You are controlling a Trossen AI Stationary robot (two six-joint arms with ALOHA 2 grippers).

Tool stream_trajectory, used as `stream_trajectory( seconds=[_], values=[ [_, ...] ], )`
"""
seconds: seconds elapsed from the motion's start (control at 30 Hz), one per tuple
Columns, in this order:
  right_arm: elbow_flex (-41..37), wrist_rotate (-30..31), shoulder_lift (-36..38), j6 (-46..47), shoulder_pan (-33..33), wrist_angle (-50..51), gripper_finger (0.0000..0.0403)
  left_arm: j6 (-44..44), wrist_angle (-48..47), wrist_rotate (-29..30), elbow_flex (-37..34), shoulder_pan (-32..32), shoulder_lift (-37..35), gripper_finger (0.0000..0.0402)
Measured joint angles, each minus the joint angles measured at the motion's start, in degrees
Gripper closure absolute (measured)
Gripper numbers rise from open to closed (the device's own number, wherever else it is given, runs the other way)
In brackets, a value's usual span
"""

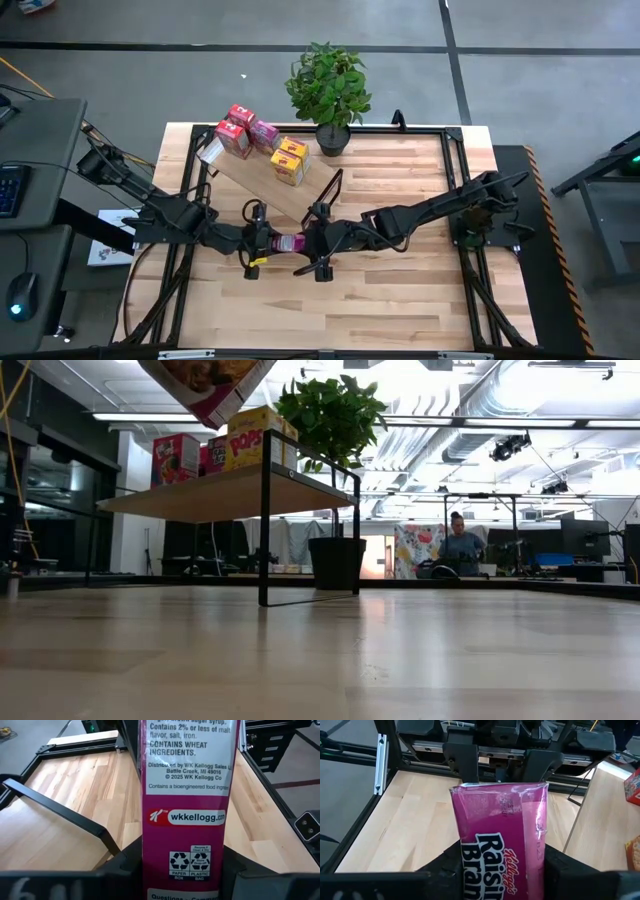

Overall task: Stack cereal on shelf
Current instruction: Put the pink cereal box on the shelf aligned with the other pink cereal box

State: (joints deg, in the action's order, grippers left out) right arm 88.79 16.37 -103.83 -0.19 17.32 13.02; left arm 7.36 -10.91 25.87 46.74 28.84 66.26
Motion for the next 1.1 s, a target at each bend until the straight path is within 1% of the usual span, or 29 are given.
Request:
stream_trajectory(
  seconds=[0.1, 0.27, 0.4, 0.5, 0.57, 0.63, 0.67, 0.73, 0.8, 0.87, 0.9, 0.97, 1.03, 1.1],
  values=[
    [-0.02, 0.23, 0.21, 0.23, -0.02, -0.15, 0.0243, -0.12, 0.13, 0.27, 0.0, 0.0, -0.07, 0.0269],
    [-0.02, 0.64, 1.02, 0.36, -0.04, 0.11, 0.0174, -0.15, -0.53, 0.44, 0.0, 0.0, -0.93, 0.0269],
    [-0.02, 0.84, 2.68, 0.13, -0.02, 3.74, 0.0123, -0.18, -2.34, 0.44, 0.02, 0.0, -2.73, 0.0269],
    [-0.02, 0.99, 4.65, 0.57, -0.02, 6.85, 0.0104, -0.41, -4.39, 2.35, 0.02, 0.0, -5.13, 0.0269],
    [-0.02, 1.22, 6.13, 1.38, 0.0, 9.04, 0.0101, -1.94, -5.28, 5.16, 0.02, 0.04, -7.55, 0.0269],
    [-0.02, 1.13, 7.69, 2.43, -0.02, 12.02, 0.0101, -2.12, -5.03, 11.73, 0.01, 0.19, -10.46, 0.0269],
    [-0.02, 1.08, 8.21, 3.12, -0.02, 12.87, 0.0101, -2.07, -4.81, 15.64, -0.05, 0.36, -12.04, 0.0269],
    [-0.02, 0.99, 8.92, 4.41, 0.02, 15.16, 0.01, -2.5, -3.47, 25.67, -1.52, 1.24, -15.21, 0.0269],
    [-0.02, 0.97, 9.11, 5.47, 0.08, 16.26, 0.01, -3.07, -1.97, 36.6, -5.05, 2.15, -18.7, 0.0269],
    [-0.02, 0.96, 9.11, 5.77, 0.17, 17.91, 0.01, -3.16, 0.8, 43.63, -9.27, 2.45, -22.09, 0.0269],
    [-0.02, 0.94, 9.11, 5.77, 0.28, 18.38, 0.01, -3.18, 1.48, 45.3, -11.38, 2.26, -24.11, 0.0269],
    [-0.02, 1.24, 9.11, 5.77, 0.33, 19.18, 0.01, -3.2, 3.61, 45.43, -14.84, 1.29, -27.95, 0.0269],
    [-0.02, 1.56, 9.02, 5.77, 0.33, 19.41, 0.01, -3.95, 6.84, 42.7, -17.32, -0.37, -31.55, 0.0269],
    [-0.02, 1.62, 9.0, 5.77, 0.34, 19.37, 0.01, -4.53, 8.91, 37.99, -19.51, -2.21, -35.39, 0.0268]
  ],
)
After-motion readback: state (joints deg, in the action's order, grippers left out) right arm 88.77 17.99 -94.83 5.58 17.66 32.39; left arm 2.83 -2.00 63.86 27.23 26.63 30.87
